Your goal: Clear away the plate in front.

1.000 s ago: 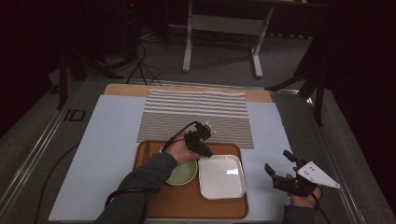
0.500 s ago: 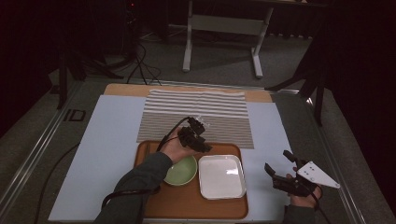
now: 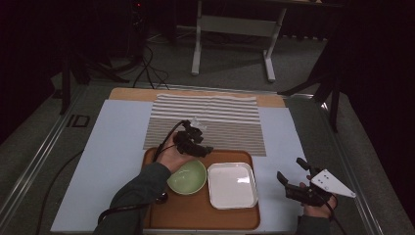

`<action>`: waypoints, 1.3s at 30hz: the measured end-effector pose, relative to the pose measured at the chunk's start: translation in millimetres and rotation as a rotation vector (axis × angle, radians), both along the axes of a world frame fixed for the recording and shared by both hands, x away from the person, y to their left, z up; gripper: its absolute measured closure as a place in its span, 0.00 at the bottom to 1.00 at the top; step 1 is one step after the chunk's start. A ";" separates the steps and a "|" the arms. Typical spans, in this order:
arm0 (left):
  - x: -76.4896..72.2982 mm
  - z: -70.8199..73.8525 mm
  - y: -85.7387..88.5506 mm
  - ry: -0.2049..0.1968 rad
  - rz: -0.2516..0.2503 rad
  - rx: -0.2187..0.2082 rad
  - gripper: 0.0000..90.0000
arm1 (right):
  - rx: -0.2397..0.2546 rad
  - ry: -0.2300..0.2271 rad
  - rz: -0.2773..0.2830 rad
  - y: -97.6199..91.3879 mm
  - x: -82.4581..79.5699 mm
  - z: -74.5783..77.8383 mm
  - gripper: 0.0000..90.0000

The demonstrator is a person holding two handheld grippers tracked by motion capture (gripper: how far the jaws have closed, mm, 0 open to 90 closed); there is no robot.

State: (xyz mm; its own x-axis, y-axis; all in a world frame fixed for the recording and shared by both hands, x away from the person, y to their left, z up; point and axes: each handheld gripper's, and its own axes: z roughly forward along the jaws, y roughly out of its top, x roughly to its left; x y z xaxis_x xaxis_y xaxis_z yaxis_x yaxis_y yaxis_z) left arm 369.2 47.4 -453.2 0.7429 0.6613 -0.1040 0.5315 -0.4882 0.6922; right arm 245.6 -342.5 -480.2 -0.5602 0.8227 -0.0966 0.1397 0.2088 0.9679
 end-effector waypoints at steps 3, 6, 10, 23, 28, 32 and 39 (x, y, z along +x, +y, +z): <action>-4.1 4.1 8.1 -0.024 0.011 0.001 0.46 | -0.001 0.000 0.002 0.2 -0.3 0.1 0.15; -9.4 7.2 15.9 -0.052 0.023 0.001 0.44 | -0.001 0.001 0.002 0.5 -0.3 0.2 0.15; -17.8 10.7 28.0 -0.097 0.036 0.016 0.43 | -0.003 0.005 0.003 0.9 -0.1 0.0 0.15; -48.4 21.2 65.1 -0.204 0.142 -0.025 0.38 | -0.003 0.005 0.007 2.0 0.1 0.0 0.15; -60.7 21.5 76.0 -0.252 0.183 -0.011 0.38 | -0.002 0.006 0.007 2.0 0.0 0.0 0.15; -71.6 19.1 83.6 -0.281 0.211 -0.008 0.38 | -0.001 0.005 0.007 1.8 -0.1 0.0 0.15; -86.9 14.6 102.3 -0.312 0.255 -0.054 0.37 | -0.003 0.006 0.009 2.2 -0.1 -0.1 0.15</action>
